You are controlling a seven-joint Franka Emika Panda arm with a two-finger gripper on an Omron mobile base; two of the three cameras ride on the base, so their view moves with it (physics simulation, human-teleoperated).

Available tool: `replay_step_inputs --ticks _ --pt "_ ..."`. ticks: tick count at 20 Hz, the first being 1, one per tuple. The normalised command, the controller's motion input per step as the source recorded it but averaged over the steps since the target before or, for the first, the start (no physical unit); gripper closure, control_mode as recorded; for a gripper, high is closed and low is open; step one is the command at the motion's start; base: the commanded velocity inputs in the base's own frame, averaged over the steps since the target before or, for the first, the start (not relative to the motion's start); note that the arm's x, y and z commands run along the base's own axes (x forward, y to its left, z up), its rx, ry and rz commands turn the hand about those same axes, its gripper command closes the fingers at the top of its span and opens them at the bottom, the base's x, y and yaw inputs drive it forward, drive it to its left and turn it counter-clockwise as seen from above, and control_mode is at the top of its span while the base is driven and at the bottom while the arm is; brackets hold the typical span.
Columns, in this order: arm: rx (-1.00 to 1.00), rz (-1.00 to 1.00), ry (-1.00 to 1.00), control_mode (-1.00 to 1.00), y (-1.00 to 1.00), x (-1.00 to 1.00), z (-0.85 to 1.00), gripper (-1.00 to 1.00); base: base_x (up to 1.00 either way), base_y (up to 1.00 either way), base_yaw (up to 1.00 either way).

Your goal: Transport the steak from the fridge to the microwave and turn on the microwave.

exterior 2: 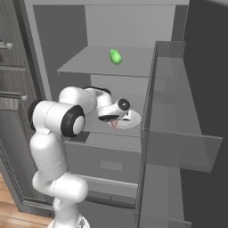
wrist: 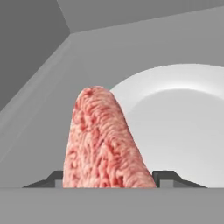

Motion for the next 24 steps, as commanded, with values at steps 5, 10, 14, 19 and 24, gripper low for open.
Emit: replay_step_inputs --ticks 5,10,14,19,24 --pt "0.00 0.05 0.08 -1.00 0.13 -0.11 0.72 1.00 0.00 0.00 0.00" --pt "0.00 0.08 0.19 -1.00 0.19 -0.25 0.59 1.00 0.00 0.00 0.00" --pt "-0.05 0.07 0.21 -1.00 0.24 -0.44 0.43 1.00 0.00 0.00 0.00" --pt "-0.07 0.02 0.13 -1.00 0.30 -0.56 0.31 1.00 0.00 0.00 0.00" --pt "-0.07 0.00 0.00 -1.00 0.23 -0.66 0.23 1.00 0.00 0.00 0.00"
